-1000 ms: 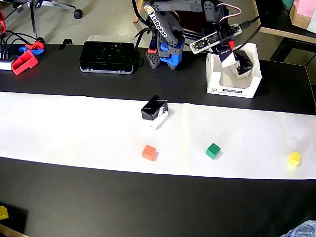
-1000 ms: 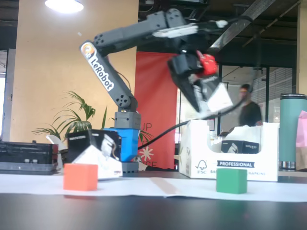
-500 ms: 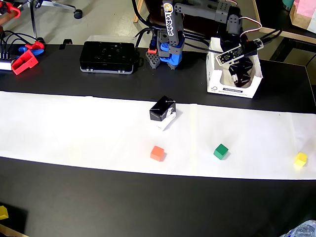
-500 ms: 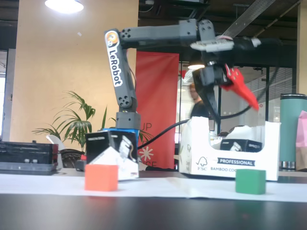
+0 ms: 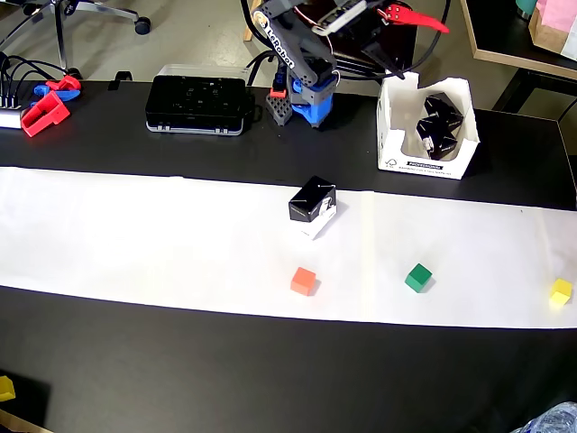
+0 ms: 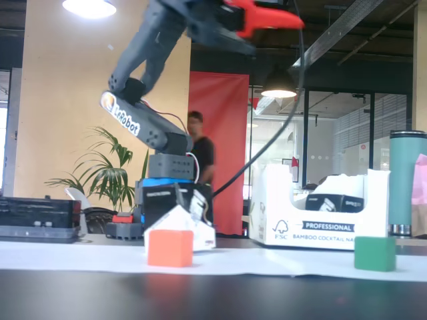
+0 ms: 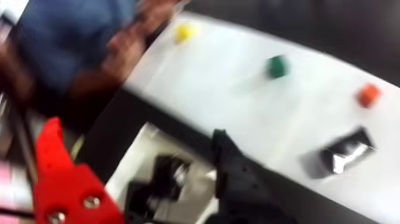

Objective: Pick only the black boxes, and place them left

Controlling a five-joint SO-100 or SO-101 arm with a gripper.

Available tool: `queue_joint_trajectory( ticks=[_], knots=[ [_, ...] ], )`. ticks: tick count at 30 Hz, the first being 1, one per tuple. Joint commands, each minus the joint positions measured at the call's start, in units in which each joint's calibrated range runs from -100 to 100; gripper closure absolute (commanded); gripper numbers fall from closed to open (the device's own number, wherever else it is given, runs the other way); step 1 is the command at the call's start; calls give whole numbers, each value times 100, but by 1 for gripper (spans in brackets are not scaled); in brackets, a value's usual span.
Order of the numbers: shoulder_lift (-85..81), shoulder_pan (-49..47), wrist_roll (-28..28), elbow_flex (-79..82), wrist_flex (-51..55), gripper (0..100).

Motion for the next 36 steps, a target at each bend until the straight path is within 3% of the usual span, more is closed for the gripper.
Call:
queue_joint_trajectory(
  ticks=[1,4,7,10,14,21,29,36],
  knots=[
    [-205,2732,-360,-666,1,51],
    [0,3788,-313,-835,892,51],
    [1012,3996,-355,-1739,1893,51],
    [1944,4057,-470,-2174,1830,50],
    [2750,4213,-470,-2191,1830,38],
    [3983,4048,-828,-1287,1774,38],
    [5002,2966,-1023,-1518,1440,38],
    [6053,2853,-1002,-1837,939,38]
  ],
)
